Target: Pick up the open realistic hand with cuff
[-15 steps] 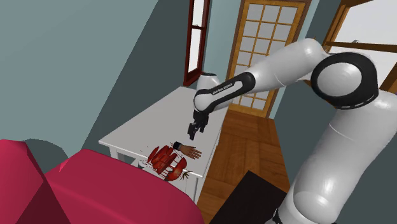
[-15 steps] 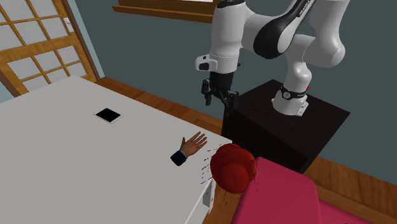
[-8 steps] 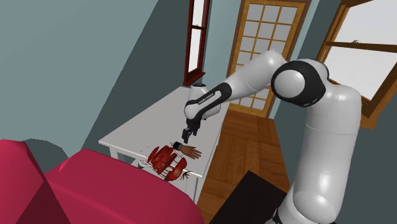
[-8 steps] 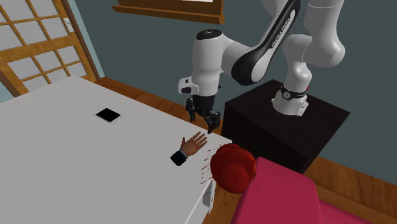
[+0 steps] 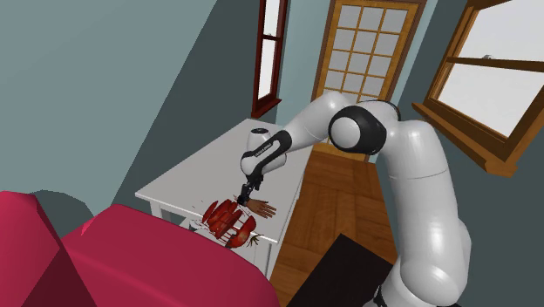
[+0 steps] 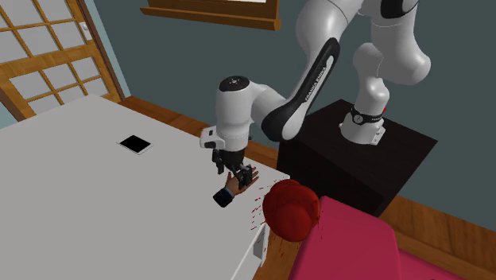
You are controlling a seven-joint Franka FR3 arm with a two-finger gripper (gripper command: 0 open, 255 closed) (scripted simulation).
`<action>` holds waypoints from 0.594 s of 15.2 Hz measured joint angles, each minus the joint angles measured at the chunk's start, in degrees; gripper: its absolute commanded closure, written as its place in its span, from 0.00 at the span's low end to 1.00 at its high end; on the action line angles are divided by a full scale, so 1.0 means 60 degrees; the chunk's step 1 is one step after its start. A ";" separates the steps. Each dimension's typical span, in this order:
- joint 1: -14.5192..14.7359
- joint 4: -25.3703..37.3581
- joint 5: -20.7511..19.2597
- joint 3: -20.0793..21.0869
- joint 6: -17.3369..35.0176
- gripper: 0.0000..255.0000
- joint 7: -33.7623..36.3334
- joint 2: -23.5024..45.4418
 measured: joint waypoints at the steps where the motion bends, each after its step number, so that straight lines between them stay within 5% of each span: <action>1: -0.0001 0.0151 -0.0012 0.0002 0.0051 0.00 -0.0013 0.0200; 8: -0.0018 0.0482 0.0007 0.0040 0.0565 0.00 -0.0027 0.1038; 9: -0.0026 0.0489 0.0009 0.0042 0.0598 1.00 -0.0035 0.1078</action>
